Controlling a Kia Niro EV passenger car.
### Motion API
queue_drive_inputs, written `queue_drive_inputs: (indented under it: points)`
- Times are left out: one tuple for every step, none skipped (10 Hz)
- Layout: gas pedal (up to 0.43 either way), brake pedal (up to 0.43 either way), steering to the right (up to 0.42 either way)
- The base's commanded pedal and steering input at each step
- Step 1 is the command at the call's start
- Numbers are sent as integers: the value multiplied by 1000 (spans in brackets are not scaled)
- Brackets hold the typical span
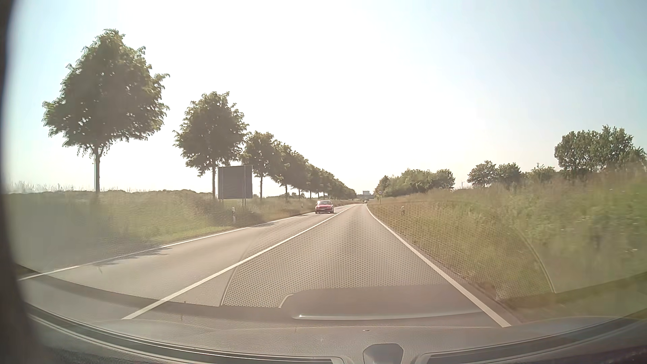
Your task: Follow the waypoints while adhering to traffic rules and regulations
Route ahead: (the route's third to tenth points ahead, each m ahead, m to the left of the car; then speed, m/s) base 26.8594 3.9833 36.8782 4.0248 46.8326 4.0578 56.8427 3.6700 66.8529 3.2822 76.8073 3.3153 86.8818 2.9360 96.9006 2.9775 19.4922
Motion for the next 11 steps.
queue_drive_inputs:
  points:
    - [197, 6, 4]
    - [189, 6, 4]
    - [189, 6, 4]
    - [189, 6, 4]
    - [189, 6, 4]
    - [189, 6, 4]
    - [189, 6, 4]
    - [189, 6, 4]
    - [189, 6, 4]
    - [189, 6, 4]
    - [189, 6, 4]
